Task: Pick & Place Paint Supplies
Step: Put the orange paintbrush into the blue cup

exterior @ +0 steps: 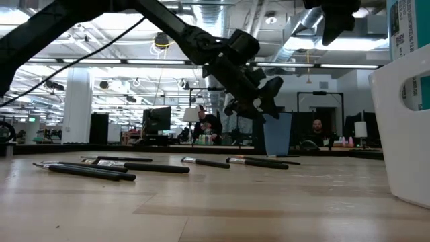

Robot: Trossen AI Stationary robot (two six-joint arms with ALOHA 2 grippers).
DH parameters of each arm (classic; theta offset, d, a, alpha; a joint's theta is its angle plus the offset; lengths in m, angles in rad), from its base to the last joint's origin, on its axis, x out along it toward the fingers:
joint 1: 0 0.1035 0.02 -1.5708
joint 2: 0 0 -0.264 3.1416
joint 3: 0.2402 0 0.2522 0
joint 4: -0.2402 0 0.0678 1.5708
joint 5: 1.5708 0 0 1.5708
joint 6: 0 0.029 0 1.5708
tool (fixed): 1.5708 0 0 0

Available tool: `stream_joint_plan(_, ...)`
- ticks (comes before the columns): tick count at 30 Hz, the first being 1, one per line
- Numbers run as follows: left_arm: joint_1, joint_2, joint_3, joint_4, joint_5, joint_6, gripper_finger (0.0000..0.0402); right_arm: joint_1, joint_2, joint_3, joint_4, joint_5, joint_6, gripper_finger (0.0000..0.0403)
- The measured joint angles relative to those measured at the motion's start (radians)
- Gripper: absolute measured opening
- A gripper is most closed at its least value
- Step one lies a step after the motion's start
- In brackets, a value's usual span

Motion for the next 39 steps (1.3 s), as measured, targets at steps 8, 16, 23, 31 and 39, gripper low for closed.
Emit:
stream_joint_plan(8,0.000,0.033,0.036,-0.091,0.016,-0.047,0.0218,0.000,0.000,0.000,0.000,0.000,-0.011,0.0000)
stream_joint_plan(16,0.000,-0.034,0.036,-0.220,0.208,-0.161,0.0193,-0.045,-0.001,-0.028,0.009,0.151,-0.018,0.0000)
stream_joint_plan(23,-0.040,-0.262,-0.020,-0.273,0.193,-0.056,0.0093,-0.282,-0.056,-0.278,0.283,-0.049,-0.176,0.0000)
stream_joint_plan(31,-0.063,-0.625,-0.226,-0.265,0.079,-0.041,0.0007,-0.495,-0.013,-0.534,0.605,-0.095,-0.337,0.0000)
stream_joint_plan(39,-0.063,-0.970,-0.488,-0.190,0.001,-0.103,0.0001,-0.621,0.102,-0.558,0.773,-0.207,-0.352,0.0000)
